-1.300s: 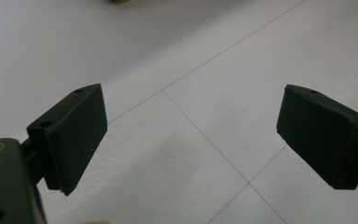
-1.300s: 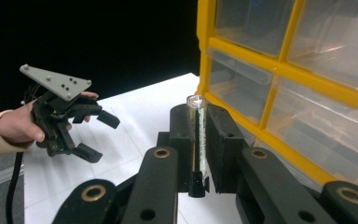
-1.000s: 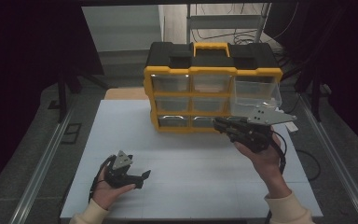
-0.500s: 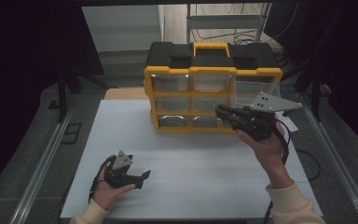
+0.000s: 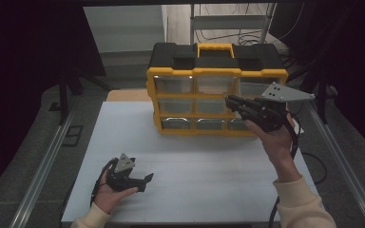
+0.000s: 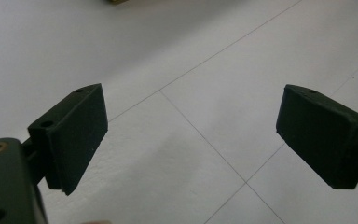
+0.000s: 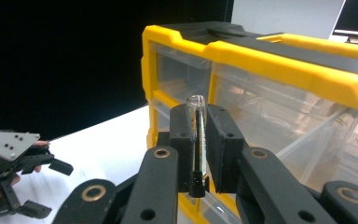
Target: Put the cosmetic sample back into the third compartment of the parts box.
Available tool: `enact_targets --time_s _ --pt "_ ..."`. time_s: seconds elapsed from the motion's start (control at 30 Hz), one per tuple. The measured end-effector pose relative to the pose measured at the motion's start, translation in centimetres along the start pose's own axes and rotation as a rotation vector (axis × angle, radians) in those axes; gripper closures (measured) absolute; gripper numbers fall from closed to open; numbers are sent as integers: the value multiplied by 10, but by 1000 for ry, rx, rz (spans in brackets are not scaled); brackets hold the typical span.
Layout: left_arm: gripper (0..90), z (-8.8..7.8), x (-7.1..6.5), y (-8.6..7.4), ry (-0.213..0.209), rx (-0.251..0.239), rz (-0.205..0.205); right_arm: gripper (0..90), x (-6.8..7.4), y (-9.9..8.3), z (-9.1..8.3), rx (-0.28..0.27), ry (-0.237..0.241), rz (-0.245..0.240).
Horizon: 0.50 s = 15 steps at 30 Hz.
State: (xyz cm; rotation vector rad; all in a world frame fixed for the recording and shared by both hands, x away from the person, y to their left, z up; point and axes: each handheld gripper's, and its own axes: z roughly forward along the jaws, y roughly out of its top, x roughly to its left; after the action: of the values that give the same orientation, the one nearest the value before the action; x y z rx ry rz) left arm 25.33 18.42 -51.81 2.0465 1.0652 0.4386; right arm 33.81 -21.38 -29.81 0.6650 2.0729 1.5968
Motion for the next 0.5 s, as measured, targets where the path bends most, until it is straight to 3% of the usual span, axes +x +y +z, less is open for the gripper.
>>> enact_targets --time_s 0.3,0.5 --pt "95 0 0 0 0 0 1 810 -14 14 -3 3 -55 -3" --pt "95 0 0 0 1 3 2 810 -17 21 -5 -5 -52 2"
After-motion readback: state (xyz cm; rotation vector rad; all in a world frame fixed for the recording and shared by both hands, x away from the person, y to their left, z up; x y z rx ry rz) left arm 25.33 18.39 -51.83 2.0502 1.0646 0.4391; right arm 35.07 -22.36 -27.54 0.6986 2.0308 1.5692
